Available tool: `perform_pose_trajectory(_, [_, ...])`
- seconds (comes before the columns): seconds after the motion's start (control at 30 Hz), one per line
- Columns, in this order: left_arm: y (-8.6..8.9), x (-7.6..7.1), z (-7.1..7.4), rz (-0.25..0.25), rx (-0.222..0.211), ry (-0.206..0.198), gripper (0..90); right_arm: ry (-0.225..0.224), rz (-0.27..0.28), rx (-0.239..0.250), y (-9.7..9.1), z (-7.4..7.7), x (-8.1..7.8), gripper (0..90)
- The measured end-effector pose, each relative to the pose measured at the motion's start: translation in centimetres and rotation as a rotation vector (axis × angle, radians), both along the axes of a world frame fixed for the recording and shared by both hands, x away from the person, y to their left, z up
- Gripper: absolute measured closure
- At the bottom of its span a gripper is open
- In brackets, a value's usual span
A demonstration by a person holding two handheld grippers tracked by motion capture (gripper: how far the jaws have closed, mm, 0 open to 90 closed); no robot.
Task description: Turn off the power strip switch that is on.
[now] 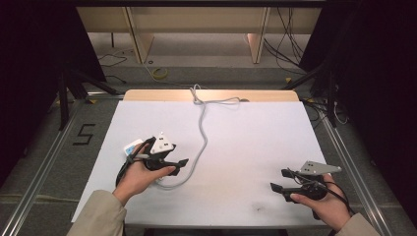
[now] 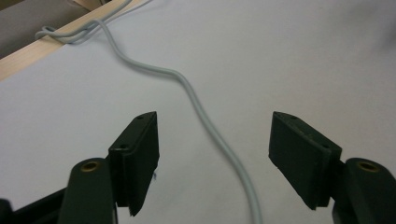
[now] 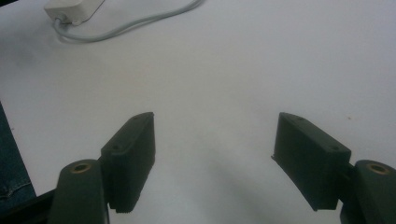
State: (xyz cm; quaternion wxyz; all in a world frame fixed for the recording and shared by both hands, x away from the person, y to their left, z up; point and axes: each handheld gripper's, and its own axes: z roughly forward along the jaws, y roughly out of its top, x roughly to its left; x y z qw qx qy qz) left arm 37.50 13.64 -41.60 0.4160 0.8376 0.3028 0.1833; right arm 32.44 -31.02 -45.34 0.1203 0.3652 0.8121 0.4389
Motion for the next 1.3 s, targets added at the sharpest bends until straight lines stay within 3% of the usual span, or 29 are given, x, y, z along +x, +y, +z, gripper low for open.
perform_pose_trajectory(0.13, [-0.4,-0.7,-0.1,-0.038,-0.034,-0.003,28.1,-0.001,0.001,0.001,0.0,0.0,0.0,29.9])
perform_pose_trajectory(0.3, [-0.7,-1.3,-0.5,-0.077,-0.043,-0.010,24.8,-0.002,0.002,0.002,0.0,0.0,0.0,29.7])
perform_pose_trajectory(0.57, [-0.7,-2.3,-1.7,-0.085,-0.038,-0.008,23.5,-0.002,0.002,0.002,0.0,0.0,0.0,29.7])
perform_pose_trajectory(0.97, [0.6,-3.6,-3.6,-0.043,-0.025,-0.002,22.4,-0.002,0.003,0.005,0.0,-0.1,0.0,29.3])
perform_pose_trajectory(1.3, [1.5,-4.1,-4.2,-0.015,-0.015,0.012,22.3,0.001,0.007,0.002,0.1,-0.1,0.0,29.1])
